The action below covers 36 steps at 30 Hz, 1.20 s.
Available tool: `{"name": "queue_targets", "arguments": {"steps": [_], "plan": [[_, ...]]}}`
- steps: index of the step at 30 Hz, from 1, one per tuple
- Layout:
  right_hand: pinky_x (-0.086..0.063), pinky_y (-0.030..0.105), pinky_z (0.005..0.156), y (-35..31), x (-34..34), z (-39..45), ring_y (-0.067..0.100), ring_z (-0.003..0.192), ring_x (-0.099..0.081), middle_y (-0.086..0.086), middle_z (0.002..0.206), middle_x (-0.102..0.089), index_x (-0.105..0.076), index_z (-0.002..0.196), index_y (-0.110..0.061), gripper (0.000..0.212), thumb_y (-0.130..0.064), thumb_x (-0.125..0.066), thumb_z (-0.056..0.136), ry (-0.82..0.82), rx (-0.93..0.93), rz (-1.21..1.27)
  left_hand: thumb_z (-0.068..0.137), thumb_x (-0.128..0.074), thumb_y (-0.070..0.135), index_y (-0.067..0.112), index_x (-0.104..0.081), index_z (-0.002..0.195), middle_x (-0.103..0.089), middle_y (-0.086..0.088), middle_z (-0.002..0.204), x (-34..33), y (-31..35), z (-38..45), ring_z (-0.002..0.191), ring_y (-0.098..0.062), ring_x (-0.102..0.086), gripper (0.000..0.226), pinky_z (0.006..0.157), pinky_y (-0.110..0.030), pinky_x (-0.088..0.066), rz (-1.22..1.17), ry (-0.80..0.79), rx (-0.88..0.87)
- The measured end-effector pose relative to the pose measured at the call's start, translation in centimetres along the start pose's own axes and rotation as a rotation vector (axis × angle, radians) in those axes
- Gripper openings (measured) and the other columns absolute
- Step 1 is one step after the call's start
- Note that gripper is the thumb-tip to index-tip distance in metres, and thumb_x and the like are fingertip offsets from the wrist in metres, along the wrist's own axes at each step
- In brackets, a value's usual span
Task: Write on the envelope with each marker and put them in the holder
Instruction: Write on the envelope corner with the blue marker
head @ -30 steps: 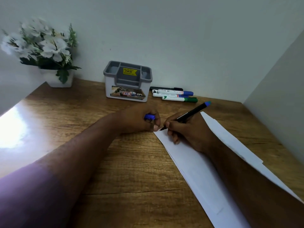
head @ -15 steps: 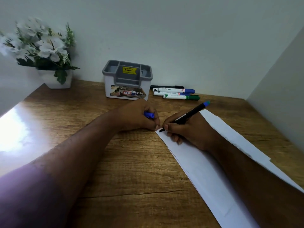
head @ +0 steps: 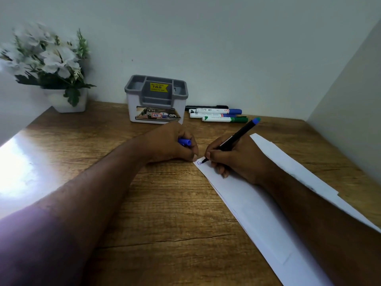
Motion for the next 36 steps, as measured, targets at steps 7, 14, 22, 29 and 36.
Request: {"name": "queue_targets", "arguments": {"steps": [7,14,22,29,36], "plan": [[-0.048,0.025,0.039,-0.23,0.25,-0.09,0.014,0.041,-0.055,0.006,0.053,-0.062,-0.069,0.082,0.005,0.007,0.001,-0.065,0.086,0.039,0.013,0.001,0.076,-0.077,0.016,0.021,-0.075,0.087,-0.071,0.010,0.087,0.00,0.27,-0.08,0.085,-0.003,-0.062,0.012,0.068,-0.016,-0.043,0.009,-0.001,0.005],[-0.049,0.026,0.040,-0.46,0.31,-0.16,0.012,0.039,-0.056,0.007,0.053,-0.062,-0.069,0.084,0.007,0.008,0.001,-0.064,0.086,0.044,-0.004,-0.028,0.076,-0.077,0.015,0.021,-0.076,0.085,-0.073,0.006,0.089,-0.01,0.17,-0.16,0.087,-0.006,-0.064,0.011,0.077,-0.021,-0.052,0.003,0.003,-0.003],[-0.047,0.025,0.039,-0.66,0.47,-0.41,0.009,0.037,-0.054,0.000,0.047,-0.060,-0.069,0.081,0.004,0.010,0.000,-0.062,0.087,0.091,0.001,-0.057,0.075,-0.077,0.015,0.021,-0.075,0.087,-0.072,0.008,0.090,-0.05,0.07,-0.04,0.088,-0.005,-0.063,0.012,0.072,-0.018,-0.047,0.008,-0.004,0.014],[-0.048,0.024,0.038,-0.41,0.50,-0.40,0.011,0.037,-0.054,0.000,0.047,-0.060,-0.068,0.081,0.005,0.010,0.000,-0.062,0.087,0.102,-0.032,-0.049,0.075,-0.077,0.015,0.021,-0.075,0.085,-0.072,0.011,0.085,-0.13,0.18,-0.11,0.077,0.007,-0.062,0.012,0.067,-0.014,-0.043,0.005,-0.002,0.006],[-0.046,0.025,0.038,-0.43,0.94,-0.60,0.013,0.036,-0.054,0.002,0.046,-0.060,-0.068,0.078,0.004,0.011,-0.001,-0.062,0.086,0.168,-0.015,-0.035,0.076,-0.076,0.015,0.021,-0.075,0.085,-0.072,0.009,0.085,-0.09,0.16,-0.04,0.084,-0.002,-0.063,0.012,0.069,-0.017,-0.043,0.017,-0.006,-0.003]]}}
Point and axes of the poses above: each hand's wrist, its own z-axis towards the middle knuckle, its own x-axis out of the back of the hand, y = z × x, the point moved 6 cm from there along z, towards the middle knuckle
